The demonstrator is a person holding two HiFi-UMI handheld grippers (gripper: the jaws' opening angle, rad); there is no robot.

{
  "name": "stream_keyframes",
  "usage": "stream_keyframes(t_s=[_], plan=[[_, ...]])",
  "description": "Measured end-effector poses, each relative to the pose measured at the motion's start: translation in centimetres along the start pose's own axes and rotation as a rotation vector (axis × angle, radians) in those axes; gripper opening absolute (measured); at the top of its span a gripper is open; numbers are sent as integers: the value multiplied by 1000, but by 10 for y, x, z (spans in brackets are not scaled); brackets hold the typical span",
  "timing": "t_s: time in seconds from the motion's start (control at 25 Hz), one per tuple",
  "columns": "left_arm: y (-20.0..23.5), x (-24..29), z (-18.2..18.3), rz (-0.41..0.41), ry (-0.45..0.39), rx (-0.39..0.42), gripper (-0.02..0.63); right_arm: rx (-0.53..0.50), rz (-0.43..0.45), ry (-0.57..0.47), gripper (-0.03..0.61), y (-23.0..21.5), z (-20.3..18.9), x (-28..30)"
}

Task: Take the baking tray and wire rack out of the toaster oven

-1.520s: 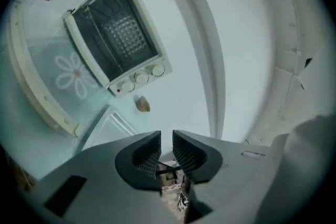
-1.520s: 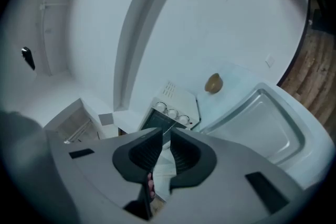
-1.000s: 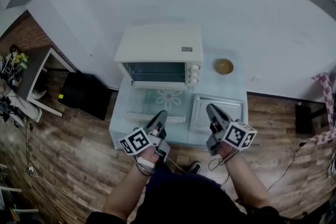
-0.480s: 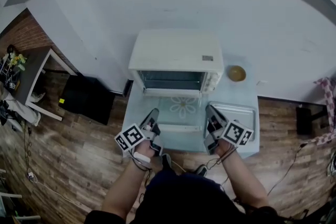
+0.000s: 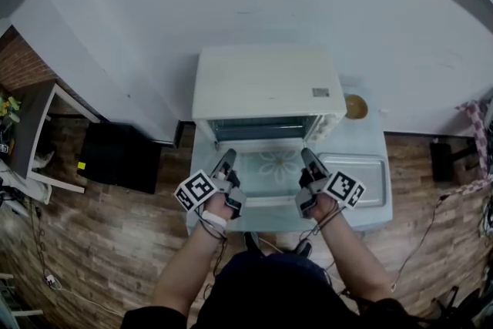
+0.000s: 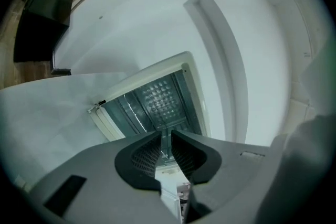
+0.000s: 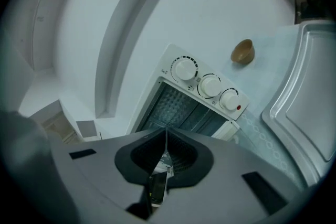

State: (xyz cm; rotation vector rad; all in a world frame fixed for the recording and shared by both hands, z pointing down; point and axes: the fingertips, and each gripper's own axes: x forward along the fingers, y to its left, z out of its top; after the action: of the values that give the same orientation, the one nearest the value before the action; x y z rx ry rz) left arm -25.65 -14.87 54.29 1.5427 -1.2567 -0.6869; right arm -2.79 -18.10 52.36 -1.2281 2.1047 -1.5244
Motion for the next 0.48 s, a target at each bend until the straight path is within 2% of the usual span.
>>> stream_keyframes(t_s=[0.2,0.48], plan=[[30,30,15,17,14,-36,77,37,-40,-20,44,-14,-10,41],[64,69,26,28,8,-76,87,49,-11,-29,49,-26,-13,94]])
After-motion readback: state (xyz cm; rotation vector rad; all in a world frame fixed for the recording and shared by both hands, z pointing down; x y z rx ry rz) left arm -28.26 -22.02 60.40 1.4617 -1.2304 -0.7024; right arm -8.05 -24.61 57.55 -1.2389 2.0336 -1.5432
